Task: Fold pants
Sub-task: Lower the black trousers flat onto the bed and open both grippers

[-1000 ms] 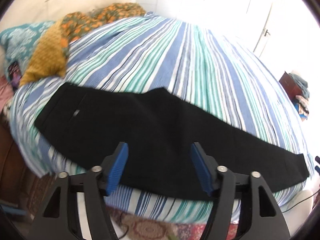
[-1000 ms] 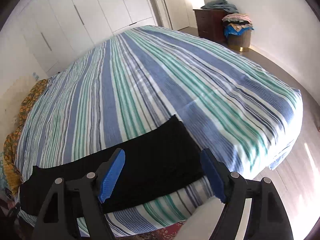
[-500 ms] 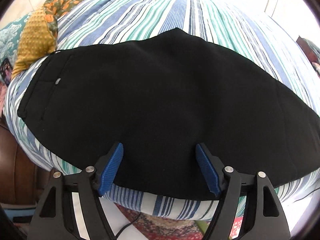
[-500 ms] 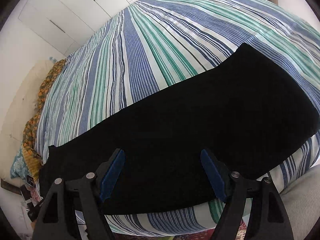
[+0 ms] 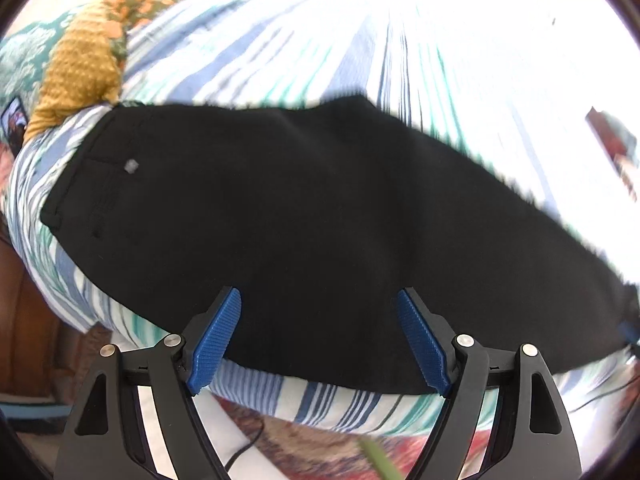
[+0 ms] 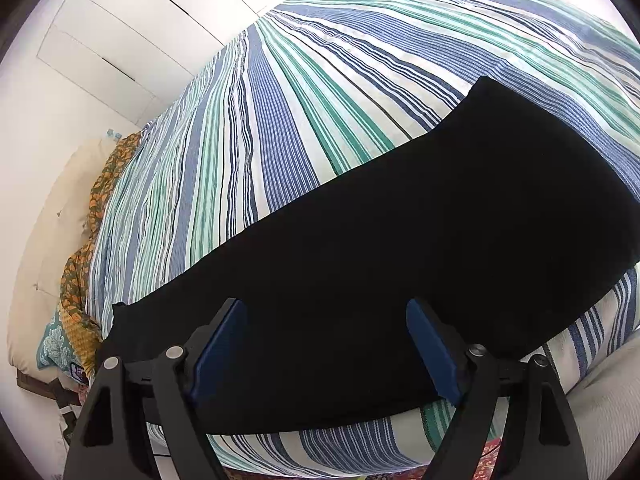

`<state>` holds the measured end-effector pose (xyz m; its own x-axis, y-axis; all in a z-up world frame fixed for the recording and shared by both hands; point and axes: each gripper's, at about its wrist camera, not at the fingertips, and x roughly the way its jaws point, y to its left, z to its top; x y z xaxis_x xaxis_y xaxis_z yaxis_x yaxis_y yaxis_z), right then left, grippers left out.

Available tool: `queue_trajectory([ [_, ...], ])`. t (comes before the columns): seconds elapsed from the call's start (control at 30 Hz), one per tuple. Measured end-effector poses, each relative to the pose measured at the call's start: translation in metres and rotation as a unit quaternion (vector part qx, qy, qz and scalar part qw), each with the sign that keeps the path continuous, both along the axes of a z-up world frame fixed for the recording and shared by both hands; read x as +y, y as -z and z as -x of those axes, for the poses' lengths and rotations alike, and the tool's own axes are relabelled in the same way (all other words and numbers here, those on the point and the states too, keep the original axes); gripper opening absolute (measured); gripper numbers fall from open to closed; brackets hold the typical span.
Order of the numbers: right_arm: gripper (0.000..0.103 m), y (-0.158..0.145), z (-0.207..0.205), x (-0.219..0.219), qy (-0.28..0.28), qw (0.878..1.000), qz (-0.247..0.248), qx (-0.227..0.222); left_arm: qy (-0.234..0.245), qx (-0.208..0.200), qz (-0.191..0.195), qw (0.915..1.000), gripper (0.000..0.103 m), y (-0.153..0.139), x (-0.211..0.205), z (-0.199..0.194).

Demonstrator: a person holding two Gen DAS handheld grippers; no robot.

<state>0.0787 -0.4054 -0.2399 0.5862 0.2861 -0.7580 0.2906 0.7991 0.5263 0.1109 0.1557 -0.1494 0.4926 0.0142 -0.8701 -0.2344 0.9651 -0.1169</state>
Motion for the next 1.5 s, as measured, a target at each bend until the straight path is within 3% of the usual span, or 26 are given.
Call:
queue_trajectory([
  [0.07, 0.083, -0.001, 0.0, 0.0, 0.0, 1.0, 0.0, -0.001, -0.02, -0.02, 0.007, 0.9996, 0.085, -0.01, 0.017, -0.003],
  [0.13, 0.085, 0.0, 0.0, -0.003, 0.0, 1.0, -0.002, -0.001, -0.042, -0.015, -0.005, 0.999, 0.087, -0.008, 0.039, -0.013],
  [0.2, 0.086, 0.0, -0.001, -0.003, -0.002, 1.0, -0.001, -0.002, -0.059, 0.03, -0.029, 0.9974, 0.087, 0.012, 0.059, -0.026],
  [0.27, 0.087, 0.001, -0.001, -0.002, -0.003, 1.0, 0.001, -0.003, -0.08, 0.102, -0.063, 0.9895, 0.09, 0.041, 0.079, -0.032],
  [0.33, 0.087, 0.001, -0.001, -0.001, -0.003, 1.0, 0.001, -0.005, -0.09, 0.094, -0.052, 0.9902, 0.101, 0.048, 0.095, -0.028],
  [0.47, 0.087, 0.002, 0.0, -0.004, 0.0, 1.0, -0.008, -0.008, -0.114, 0.1, -0.07, 0.9859, 0.103, 0.048, 0.106, -0.027],
  [1.5, 0.088, 0.002, 0.005, 0.0, 0.0, 1.0, -0.008, -0.011, -0.117, 0.086, -0.078, 0.9863, 0.103, 0.053, 0.105, -0.022],
])
